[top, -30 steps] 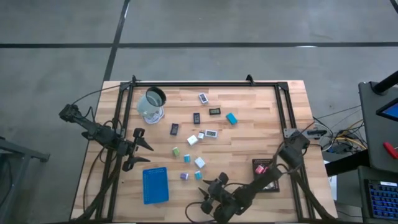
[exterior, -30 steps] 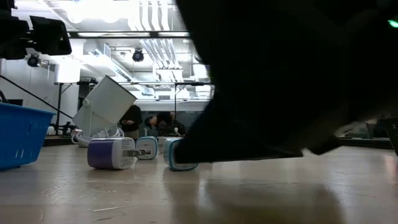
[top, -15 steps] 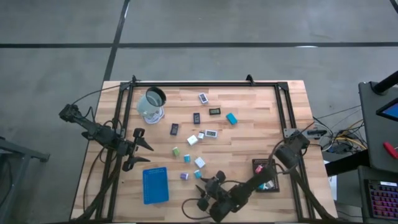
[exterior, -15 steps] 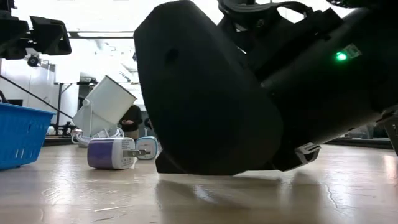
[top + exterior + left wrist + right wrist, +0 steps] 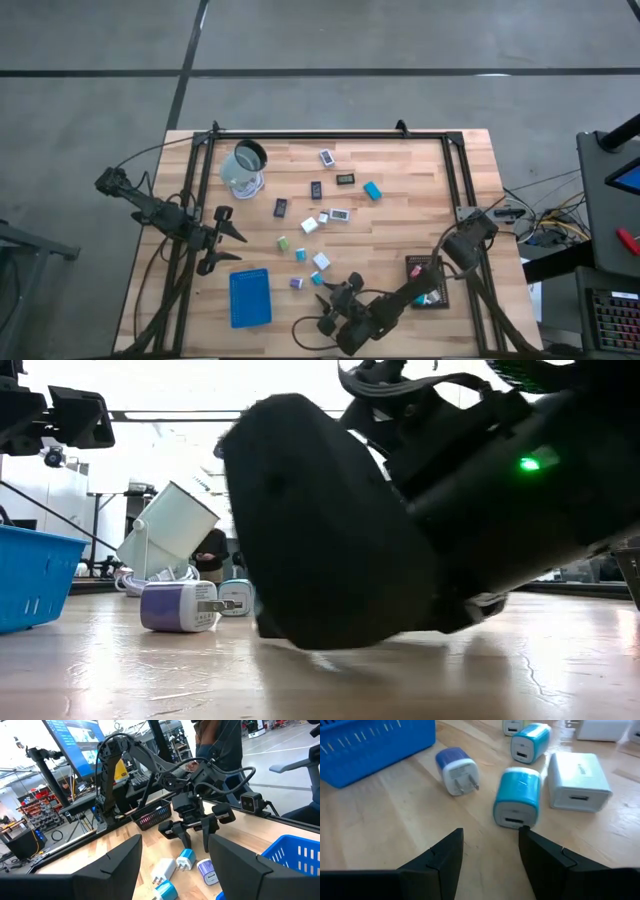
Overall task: Pick & Place Office items
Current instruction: Put the bottom light blue charger adapter into the black bin
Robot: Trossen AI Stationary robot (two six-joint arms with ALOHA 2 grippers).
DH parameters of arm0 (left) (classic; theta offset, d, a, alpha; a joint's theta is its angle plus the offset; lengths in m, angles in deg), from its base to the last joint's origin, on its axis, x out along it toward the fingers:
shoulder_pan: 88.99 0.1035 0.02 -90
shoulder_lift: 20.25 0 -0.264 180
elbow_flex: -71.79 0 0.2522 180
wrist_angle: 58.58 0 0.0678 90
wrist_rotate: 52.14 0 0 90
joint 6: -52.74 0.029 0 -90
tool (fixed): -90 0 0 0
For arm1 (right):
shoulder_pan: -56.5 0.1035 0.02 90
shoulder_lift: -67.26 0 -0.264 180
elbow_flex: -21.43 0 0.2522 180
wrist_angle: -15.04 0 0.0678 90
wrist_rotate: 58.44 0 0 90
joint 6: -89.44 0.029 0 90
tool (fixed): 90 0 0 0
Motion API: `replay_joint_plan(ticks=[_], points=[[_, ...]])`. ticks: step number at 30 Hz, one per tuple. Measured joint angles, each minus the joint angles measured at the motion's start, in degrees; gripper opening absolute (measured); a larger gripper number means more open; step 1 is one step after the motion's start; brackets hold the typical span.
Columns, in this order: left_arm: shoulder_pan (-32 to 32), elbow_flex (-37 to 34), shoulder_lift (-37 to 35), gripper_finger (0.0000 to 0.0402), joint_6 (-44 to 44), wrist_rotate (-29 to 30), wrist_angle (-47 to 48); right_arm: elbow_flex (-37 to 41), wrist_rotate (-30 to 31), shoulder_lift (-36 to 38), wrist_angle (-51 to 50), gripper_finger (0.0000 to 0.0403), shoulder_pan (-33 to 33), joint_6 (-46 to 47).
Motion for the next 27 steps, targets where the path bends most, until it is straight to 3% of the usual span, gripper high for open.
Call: replay_joint_plan(ticks=[6, 27], points=[[-0.01, 0.0, 0.02, 0.0234, 0.01, 0.0, 0.0, 0.04, 2.02, 0.61, -5.2, 0.0187, 0.61, 5.64], [-0.01, 0.02, 0.0, 0.0234, 0.01, 0.0, -0.02, -0.7, 4.42, -1.33, -0.54, 0.0197, 0.44, 2.88]])
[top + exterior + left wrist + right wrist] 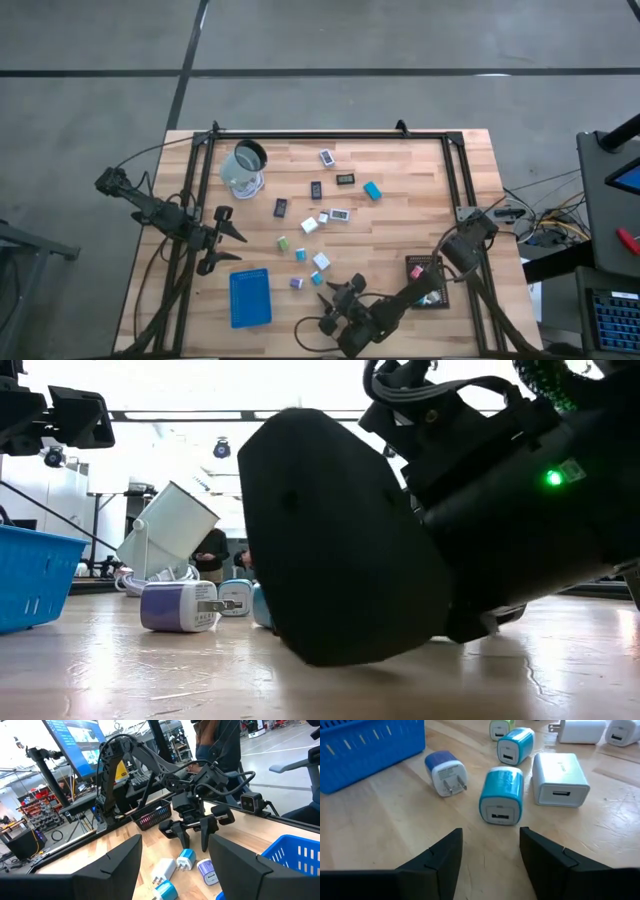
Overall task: Pick & Place Office items
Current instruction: Put the bottom light blue charger adapter into the black bin
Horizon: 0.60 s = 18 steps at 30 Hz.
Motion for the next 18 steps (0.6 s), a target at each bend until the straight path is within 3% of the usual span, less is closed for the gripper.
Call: replay_joint_plan(ticks=[10, 18], points=[[-0.02, -0.02, 0.02, 0.0234, -0.01, 0.0, -0.01, -0.02, 0.11, -0.01, 0.11, 0.0262, 0.01, 0.36], [-0.02, -0.02, -0.01, 0.0234, 0.0, 0.0, -0.01, 0.0, 0.81, -0.01, -0.02, 0.026, -1.27, 0.34]])
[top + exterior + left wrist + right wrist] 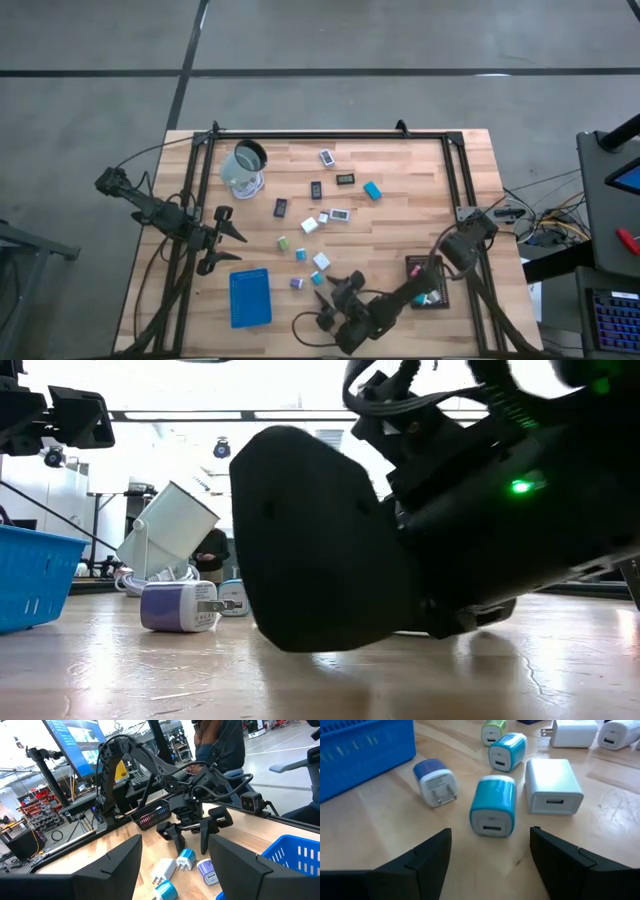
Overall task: Pick & Place Office items
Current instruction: Put the bottom light blue charger adapter into the black bin
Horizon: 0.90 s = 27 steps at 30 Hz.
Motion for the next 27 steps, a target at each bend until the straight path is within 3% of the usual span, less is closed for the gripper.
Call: replay_joint_plan(ticks=[27], points=[[0.02, 0.02, 0.0, 0.0234, -0.02, 0.0, 0.0, 0.04, -0.42, -0.04, 1.79, 0.023, -2.62, -2.67]])
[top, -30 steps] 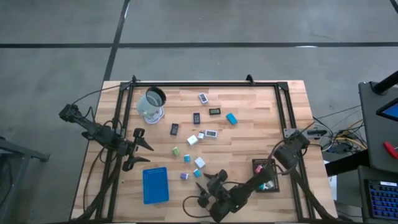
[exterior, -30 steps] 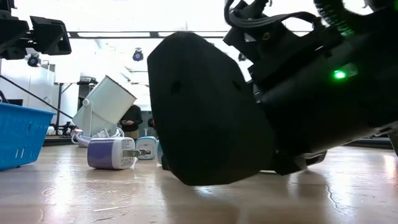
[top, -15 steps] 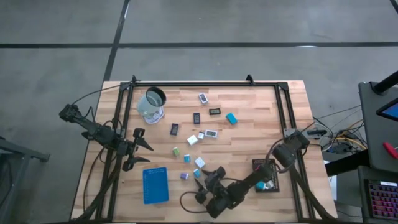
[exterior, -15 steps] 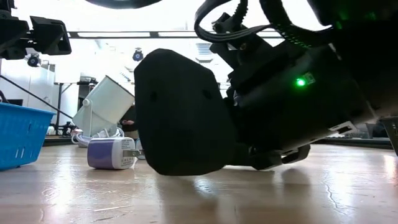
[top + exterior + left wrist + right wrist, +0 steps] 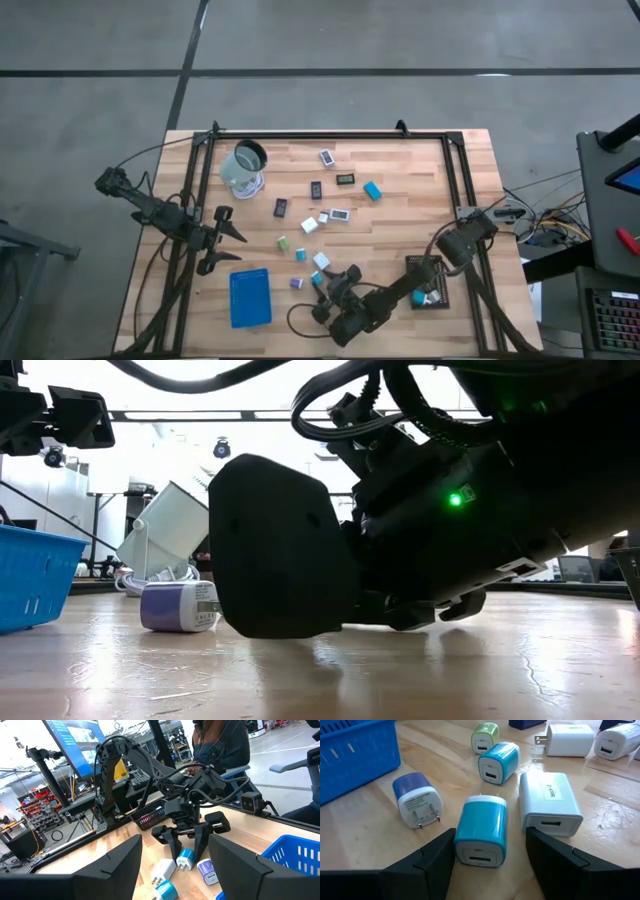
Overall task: Pick & Place Office items
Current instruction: Put the bottom light blue charger adapter into the black bin
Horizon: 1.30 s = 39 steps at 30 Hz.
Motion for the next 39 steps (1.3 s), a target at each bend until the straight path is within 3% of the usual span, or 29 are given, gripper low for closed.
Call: replay_joint_plan(ticks=[8, 24, 39], points=[[-0.02, 0.0, 0.0, 0.0234, 0.0, 0.0, 0.0, 0.04, -0.03, 0.0, -0.04, 0.0219, 0.0, 0.0], [-0.02, -0.02, 0.0, 0.0234, 0.0, 0.0, 0.0, 0.04, -0.84, 0.0, 0.01, 0.0134, 0.0, 0.09], [0.0, -0.01, 0.01, 0.0234, 0.01, 0.0, 0.0, 0.04, -1.09, 0.0, -0.2, 0.0136, 0.0, 1.14]])
